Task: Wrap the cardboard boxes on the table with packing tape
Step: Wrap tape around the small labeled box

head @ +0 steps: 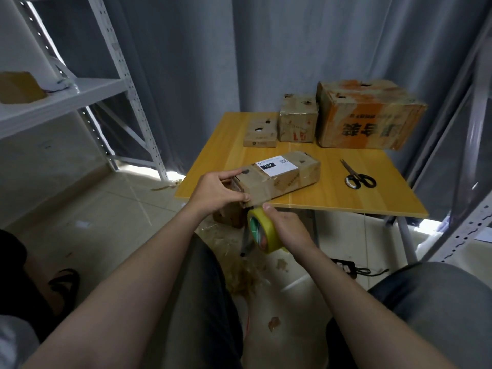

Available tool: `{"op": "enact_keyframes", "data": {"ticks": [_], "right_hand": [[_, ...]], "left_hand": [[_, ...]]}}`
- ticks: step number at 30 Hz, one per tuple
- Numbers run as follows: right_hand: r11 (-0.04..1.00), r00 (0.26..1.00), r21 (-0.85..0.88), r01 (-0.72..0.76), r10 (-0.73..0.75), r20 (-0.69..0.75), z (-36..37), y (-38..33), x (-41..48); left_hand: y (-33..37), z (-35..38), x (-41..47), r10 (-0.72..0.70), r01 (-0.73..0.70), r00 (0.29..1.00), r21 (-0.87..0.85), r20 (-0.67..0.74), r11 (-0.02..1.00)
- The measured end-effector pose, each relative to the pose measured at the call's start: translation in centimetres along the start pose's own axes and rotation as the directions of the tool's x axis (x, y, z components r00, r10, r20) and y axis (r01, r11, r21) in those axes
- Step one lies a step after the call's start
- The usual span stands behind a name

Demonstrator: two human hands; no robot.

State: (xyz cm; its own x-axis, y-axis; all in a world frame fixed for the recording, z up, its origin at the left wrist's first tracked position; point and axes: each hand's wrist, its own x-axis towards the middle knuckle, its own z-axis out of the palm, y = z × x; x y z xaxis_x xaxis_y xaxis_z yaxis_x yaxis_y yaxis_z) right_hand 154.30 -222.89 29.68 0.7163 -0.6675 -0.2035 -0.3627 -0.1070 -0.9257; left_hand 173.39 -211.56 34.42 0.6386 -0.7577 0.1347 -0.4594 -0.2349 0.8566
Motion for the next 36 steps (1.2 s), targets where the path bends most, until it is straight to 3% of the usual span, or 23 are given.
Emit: {"op": "enact_keyframes", "data": {"ticks": [3,7,9,13,18,23,27,30,36], "right_hand": [[0.991,0.992,0.054,0.121,-0.122,0.013,-0.7,-1.2,-0.8],[0.942,0.978,0.293,0.164,-0.194,0.075,-2.5,-4.9,-1.3],[0.935,0.975,0.304,0.183,-0.212,0.064,-2.4,-6.1,-1.3],[0.914,0.986,0.378,0.145,-0.166,0.025,-1.6,-6.4,-1.1],[0.908,0.987,0.390,0.151,-0.159,-0.011,-1.2,-6.0,-0.4],[0.917,0.988,0.371,0.150,-0.153,-0.022,-1.1,-7.0,0.7],[0.930,0.990,0.343,0.130,-0.139,0.000,-1.1,-8.4,1.9],[0.931,0.987,0.339,0.133,-0.154,0.036,-1.5,-9.2,2.8],[0.852,0.945,0.461,0.247,-0.316,0.078,-0.9,-8.0,2.7]], "left_hand": [[0.2,-1.0,0.7,-0.063,0.063,0.998,-0.080,-0.001,0.995],[0.8,-1.7,1.9,-0.240,0.235,0.971,-0.199,-0.001,0.952],[1.3,-1.3,2.0,-0.313,0.319,0.947,-0.280,0.067,0.905],[1.7,-1.3,2.5,-0.370,0.401,0.916,-0.282,0.158,0.872],[1.3,-1.8,3.3,-0.288,0.312,0.945,-0.163,0.154,0.936],[1.1,-1.9,3.9,-0.178,0.176,0.984,0.052,0.024,0.983],[0.7,-2.2,3.9,0.004,-0.001,0.996,-0.029,0.089,1.000],[0.2,-1.8,3.9,0.030,-0.018,0.989,-0.079,0.147,0.997],[-0.6,-1.1,4.5,0.105,-0.103,0.994,-0.057,0.036,0.993]]}}
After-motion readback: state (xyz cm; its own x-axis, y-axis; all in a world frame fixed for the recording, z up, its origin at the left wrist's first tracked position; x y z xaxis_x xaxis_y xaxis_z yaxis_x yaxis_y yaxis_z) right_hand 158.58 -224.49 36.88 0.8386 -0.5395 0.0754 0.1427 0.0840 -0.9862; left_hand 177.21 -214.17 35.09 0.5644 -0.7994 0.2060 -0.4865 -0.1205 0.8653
